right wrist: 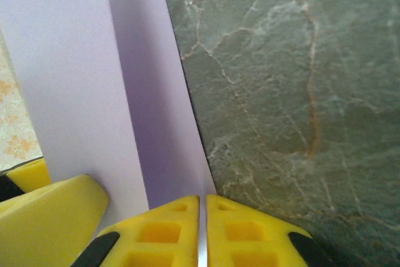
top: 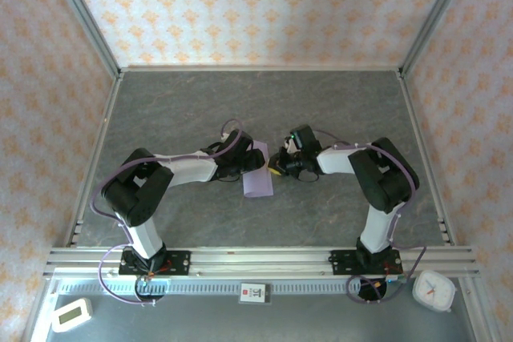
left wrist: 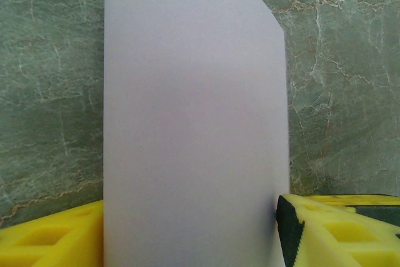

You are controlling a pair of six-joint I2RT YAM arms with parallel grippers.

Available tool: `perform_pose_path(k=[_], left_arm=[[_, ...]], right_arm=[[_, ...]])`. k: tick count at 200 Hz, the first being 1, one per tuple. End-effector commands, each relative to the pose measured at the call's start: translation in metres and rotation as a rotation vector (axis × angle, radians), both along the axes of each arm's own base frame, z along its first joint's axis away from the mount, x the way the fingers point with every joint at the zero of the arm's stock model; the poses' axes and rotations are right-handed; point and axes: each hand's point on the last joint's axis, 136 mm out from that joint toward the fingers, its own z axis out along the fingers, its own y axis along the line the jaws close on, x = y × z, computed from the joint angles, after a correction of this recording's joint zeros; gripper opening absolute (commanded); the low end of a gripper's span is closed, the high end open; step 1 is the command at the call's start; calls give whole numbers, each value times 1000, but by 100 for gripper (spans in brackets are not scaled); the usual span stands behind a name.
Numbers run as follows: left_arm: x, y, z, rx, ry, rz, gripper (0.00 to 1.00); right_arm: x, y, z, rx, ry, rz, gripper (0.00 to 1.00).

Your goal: Fold a paper plane with a square sheet of paper (pick it up from the middle)

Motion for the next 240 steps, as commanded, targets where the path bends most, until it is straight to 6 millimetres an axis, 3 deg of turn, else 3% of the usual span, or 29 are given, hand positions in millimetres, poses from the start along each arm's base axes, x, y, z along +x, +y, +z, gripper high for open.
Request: perform_pose_path(k=[1,28,85,240], left_arm=[[-2,-3,-7,-1,14,6,67],[-2,-3,-6,-11,14,12,67],[-2,-8,-1,-58,15,28,67],[-1,-13,4,-96,9,31,67]], right_arm=[[0,-12,12,-10,-27,-36,19],[1,-17,24,57,-34,-65,25],[-11,1,37,192,-36,21,37],[-26,15,18,220,15,83,38]])
